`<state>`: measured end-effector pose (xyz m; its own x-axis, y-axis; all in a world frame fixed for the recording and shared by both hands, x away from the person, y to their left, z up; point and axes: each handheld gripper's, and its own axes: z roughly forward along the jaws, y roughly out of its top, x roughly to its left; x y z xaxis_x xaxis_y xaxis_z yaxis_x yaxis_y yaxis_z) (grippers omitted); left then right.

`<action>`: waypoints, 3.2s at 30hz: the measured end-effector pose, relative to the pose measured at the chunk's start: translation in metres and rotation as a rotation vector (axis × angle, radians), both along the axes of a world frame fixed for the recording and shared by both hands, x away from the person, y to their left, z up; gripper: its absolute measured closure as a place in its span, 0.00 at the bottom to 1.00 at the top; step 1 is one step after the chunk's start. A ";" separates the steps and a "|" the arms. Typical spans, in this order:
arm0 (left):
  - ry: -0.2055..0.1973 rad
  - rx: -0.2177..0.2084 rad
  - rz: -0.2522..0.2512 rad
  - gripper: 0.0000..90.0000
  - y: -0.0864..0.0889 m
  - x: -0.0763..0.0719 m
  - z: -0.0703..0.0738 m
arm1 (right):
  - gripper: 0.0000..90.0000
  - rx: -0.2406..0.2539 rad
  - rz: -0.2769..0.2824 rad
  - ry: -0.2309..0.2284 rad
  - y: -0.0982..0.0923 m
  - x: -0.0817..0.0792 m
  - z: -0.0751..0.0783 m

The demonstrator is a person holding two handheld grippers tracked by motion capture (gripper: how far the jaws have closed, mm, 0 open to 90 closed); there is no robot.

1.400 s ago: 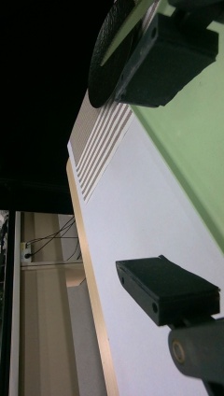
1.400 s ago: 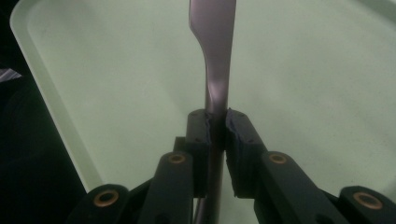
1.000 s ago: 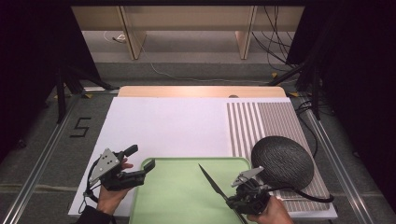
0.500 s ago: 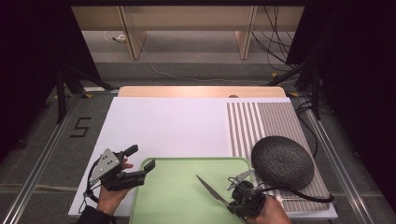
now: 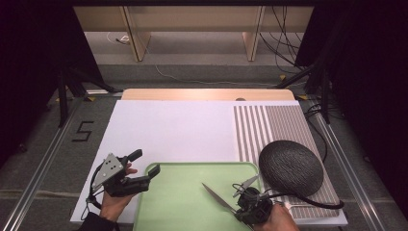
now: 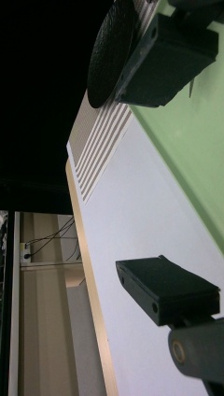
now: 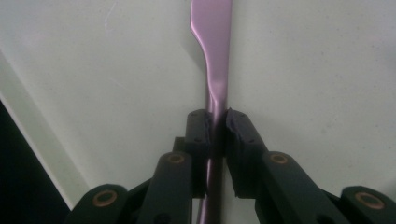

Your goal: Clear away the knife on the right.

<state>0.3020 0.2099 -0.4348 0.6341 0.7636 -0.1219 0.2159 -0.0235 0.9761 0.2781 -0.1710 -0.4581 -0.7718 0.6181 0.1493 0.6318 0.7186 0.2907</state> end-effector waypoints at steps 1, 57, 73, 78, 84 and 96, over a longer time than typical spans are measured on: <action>0.000 -0.002 0.002 0.17 0.000 0.000 0.000 | 0.87 0.007 -0.009 0.005 0.001 0.000 0.000; -0.001 -0.005 0.004 0.17 0.001 0.000 0.000 | 1.00 0.064 0.125 -0.118 0.011 -0.012 -0.001; 0.000 -0.007 0.004 0.17 0.001 0.000 0.000 | 1.00 -0.012 0.119 -0.134 0.009 -0.010 -0.003; 0.000 -0.006 0.004 0.17 0.002 0.000 0.000 | 1.00 -0.032 0.105 -0.153 0.007 -0.009 -0.003; -0.001 -0.005 0.004 0.17 0.002 0.000 0.000 | 1.00 -0.049 0.081 -0.170 -0.003 -0.006 0.001; -0.002 -0.005 0.003 0.17 0.002 0.000 0.000 | 1.00 -0.057 0.042 -0.151 -0.019 -0.001 0.005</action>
<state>0.3018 0.2114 -0.4344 0.6318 0.7651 -0.1244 0.2144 -0.0182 0.9766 0.2767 -0.1902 -0.4533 -0.8082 0.5889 -0.0043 0.5531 0.7615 0.3380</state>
